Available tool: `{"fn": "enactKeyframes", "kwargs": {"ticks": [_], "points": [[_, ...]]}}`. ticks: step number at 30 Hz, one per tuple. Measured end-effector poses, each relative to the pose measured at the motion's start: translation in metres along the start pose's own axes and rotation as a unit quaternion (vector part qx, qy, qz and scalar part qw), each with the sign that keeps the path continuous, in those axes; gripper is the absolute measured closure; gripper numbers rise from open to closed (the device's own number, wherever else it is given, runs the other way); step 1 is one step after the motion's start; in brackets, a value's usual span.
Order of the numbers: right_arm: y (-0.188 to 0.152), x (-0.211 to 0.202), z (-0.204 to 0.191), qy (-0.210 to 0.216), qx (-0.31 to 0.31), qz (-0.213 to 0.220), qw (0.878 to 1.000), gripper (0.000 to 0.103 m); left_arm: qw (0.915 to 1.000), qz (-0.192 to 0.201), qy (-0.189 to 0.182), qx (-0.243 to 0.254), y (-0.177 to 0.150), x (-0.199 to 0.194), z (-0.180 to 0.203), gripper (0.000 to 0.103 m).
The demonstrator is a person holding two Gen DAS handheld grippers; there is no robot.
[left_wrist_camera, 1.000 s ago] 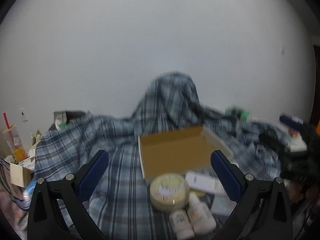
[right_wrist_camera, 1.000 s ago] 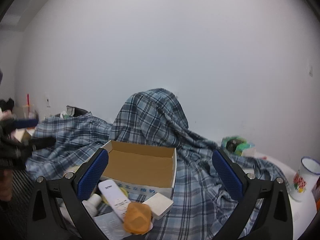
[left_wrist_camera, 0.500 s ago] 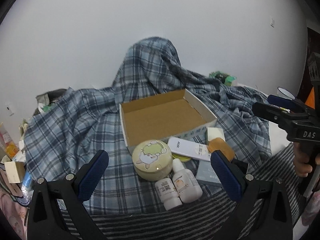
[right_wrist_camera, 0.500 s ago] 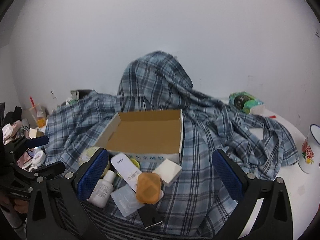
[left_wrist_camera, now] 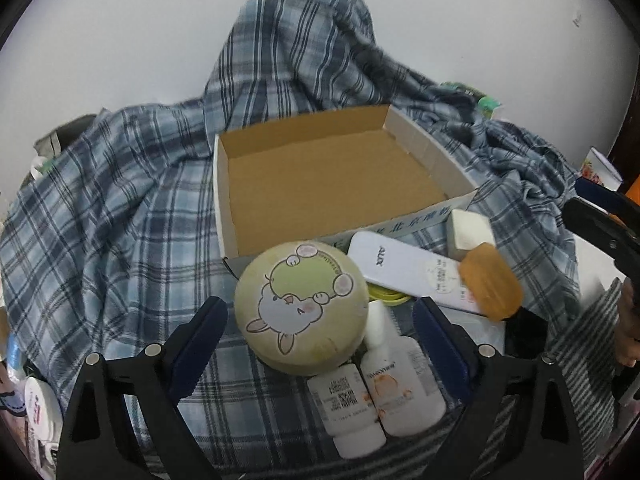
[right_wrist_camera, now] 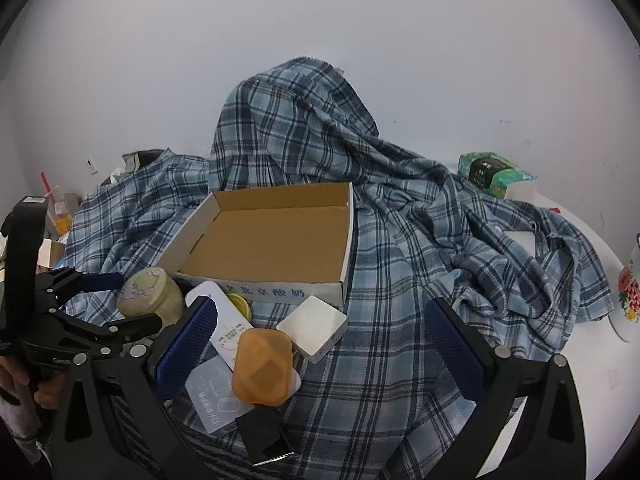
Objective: Organize rigid objects
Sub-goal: 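Grasp the round cartoon-printed tin with the left gripper, then grasp the orange soap box with the right gripper while the left holds the tin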
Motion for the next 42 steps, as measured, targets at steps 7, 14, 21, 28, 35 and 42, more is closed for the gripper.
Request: {"fn": "enactKeyframes", "kwargs": {"ticks": [7,14,21,28,35,42], "points": [[-0.007,0.012,0.001,0.010,0.000,-0.015,1.000,0.000,0.9997,-0.024,0.007,0.003,-0.001,0.027,-0.003,0.012],[-0.009,0.015,-0.002,0.005,-0.006,-0.015,1.000,0.000,0.9993,-0.036,-0.004,-0.007,-0.003,0.038,-0.008,0.022],[-0.010,0.015,0.000,-0.001,-0.008,-0.015,1.000,0.000,0.9996,-0.025,-0.008,-0.006,-0.005,0.035,-0.007,0.026],[-0.008,0.012,0.001,0.000,-0.002,-0.012,1.000,0.000,0.9996,0.027,0.006,-0.003,-0.005,0.016,-0.004,0.026],[-0.010,0.014,-0.011,0.005,-0.012,-0.024,1.000,0.000,0.9954,0.093,0.020,-0.006,-0.008,0.002,-0.002,0.026],[-0.014,0.038,-0.020,0.024,-0.007,-0.094,0.995,0.001,0.9935,0.110,0.024,-0.015,-0.010,-0.004,-0.006,0.026]]}}
Point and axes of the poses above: each gripper's, at about its wrist camera, not at the fingertips, and x roughly the way its jaws point, z to its right, y to its top, the point moved 2 cm from there along x, roughly the way its jaws point, and after that the axes turned 4 degrees about -z, right-handed, at the moved point
